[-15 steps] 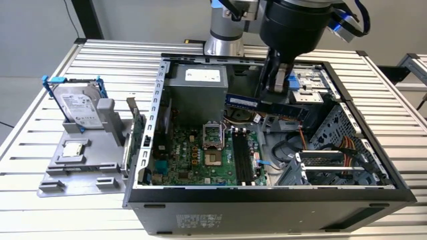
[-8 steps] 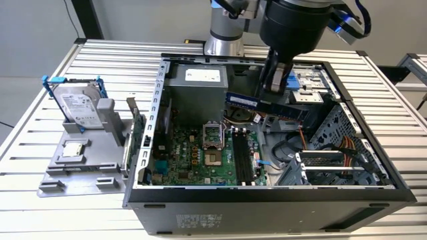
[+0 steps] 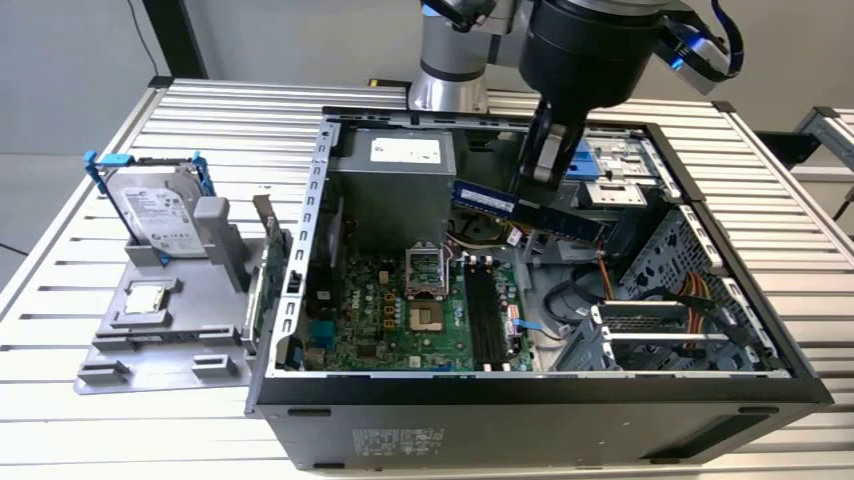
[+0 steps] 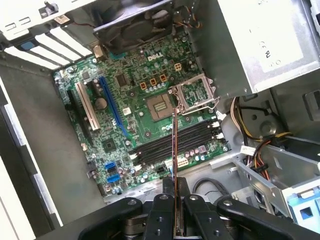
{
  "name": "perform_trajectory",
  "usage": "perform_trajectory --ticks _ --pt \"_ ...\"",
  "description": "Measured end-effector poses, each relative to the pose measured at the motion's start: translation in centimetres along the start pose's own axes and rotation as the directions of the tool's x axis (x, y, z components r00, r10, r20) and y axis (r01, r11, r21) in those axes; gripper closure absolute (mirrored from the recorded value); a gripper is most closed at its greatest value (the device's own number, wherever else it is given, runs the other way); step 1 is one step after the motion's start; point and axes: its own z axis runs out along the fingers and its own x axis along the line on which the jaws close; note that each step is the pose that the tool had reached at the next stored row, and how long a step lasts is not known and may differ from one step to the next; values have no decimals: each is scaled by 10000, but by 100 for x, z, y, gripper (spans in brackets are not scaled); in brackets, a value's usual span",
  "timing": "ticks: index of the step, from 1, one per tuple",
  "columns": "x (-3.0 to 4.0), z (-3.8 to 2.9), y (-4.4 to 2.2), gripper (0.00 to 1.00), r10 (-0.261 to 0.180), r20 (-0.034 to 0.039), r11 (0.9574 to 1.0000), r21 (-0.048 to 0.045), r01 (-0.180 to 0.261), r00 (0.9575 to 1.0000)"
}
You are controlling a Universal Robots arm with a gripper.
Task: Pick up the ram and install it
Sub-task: 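Insert the ram into the slot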
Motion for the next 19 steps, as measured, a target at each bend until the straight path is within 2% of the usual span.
perform_trajectory --ticks 4,9,14,19 --pt "0 0 0 100 402 3 9992 -8 -402 9992" --pt "0 0 0 100 893 5 9960 -17 -893 9960" --pt "0 0 0 100 1370 6 9906 -26 -1370 9906" --pt "0 1 0 100 1846 9 9828 -36 -1846 9828"
